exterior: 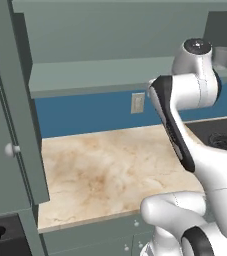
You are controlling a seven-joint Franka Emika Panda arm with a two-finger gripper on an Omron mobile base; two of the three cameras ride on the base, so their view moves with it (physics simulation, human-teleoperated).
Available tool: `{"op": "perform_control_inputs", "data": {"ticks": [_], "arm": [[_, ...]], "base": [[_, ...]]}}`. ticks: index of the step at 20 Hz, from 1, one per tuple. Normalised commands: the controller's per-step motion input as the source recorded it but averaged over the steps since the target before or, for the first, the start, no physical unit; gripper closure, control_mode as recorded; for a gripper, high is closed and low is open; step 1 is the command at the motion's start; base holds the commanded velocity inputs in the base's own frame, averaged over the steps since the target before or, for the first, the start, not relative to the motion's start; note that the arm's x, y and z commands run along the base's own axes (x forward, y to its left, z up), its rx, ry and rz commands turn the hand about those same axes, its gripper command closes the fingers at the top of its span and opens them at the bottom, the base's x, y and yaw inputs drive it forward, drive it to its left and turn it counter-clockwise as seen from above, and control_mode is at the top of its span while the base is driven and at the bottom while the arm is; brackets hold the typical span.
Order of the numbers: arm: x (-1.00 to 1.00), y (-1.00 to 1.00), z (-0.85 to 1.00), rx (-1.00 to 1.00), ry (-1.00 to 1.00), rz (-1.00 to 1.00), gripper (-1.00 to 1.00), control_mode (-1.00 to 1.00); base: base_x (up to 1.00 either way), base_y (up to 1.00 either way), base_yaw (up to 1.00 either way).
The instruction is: There is a bowl on the dining counter. Grab a lemon wedge from the fridge and place it in the bowl. Then get the liquor bottle and glass cup from the cabinet and place them next to the bowl.
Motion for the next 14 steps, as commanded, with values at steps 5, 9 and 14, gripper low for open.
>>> {"op": "perform_control_inputs", "data": {"ticks": [5, 9, 14], "arm": [[0.09, -0.67, 0.26, -0.24, -0.04, 0.22, -1.0, -1.0], [0.28, -0.67, 0.24, -0.24, -0.04, 0.27, -1.0, -1.0], [0.27, -0.63, 0.21, -0.27, -0.01, 0.26, -1.0, -1.0]], "base": [[0.0, 0.0, 0.0], [0.0, 0.0, 0.0], [0.0, 0.0, 0.0]]}}
